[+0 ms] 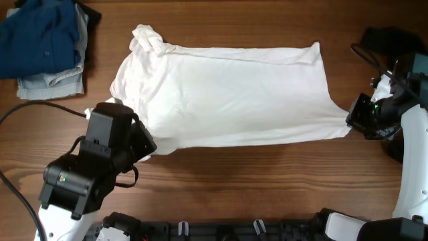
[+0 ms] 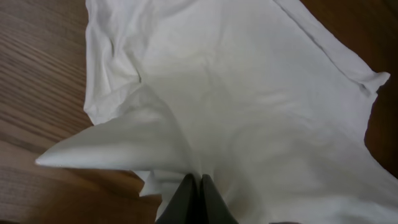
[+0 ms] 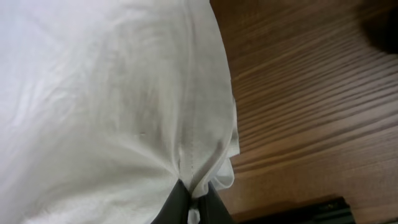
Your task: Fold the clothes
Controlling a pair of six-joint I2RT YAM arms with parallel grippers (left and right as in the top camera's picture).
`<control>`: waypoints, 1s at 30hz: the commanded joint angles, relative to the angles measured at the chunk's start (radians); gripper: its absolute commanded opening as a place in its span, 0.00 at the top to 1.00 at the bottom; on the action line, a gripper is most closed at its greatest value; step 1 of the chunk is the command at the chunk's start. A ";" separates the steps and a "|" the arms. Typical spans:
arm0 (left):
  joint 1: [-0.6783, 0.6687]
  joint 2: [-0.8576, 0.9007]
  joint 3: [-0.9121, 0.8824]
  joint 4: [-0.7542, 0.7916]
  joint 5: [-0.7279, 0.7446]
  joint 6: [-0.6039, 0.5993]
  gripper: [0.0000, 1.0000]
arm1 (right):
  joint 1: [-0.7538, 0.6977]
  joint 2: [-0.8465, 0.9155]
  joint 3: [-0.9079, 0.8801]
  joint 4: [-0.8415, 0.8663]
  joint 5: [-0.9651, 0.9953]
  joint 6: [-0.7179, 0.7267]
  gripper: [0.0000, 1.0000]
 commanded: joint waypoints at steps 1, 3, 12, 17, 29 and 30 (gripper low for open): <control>0.005 0.052 0.005 0.014 0.002 0.023 0.96 | -0.007 -0.011 0.017 0.042 0.003 -0.020 0.96; 0.005 0.123 0.005 0.031 -0.041 0.023 0.96 | -0.007 0.000 0.017 0.080 -0.002 -0.012 0.96; 0.006 0.511 0.005 0.269 -0.246 0.023 0.96 | -0.006 0.171 -0.016 0.286 -0.013 0.011 0.96; 0.040 0.550 0.005 0.416 -0.323 0.023 0.96 | 0.029 0.256 -0.016 0.407 -0.054 0.017 0.96; 0.123 0.585 0.005 0.563 -0.322 0.087 0.96 | 0.099 0.437 -0.016 0.584 -0.038 0.034 0.96; 0.123 0.599 0.005 0.568 -0.323 0.100 0.96 | 0.099 0.445 -0.016 0.596 -0.039 0.034 0.95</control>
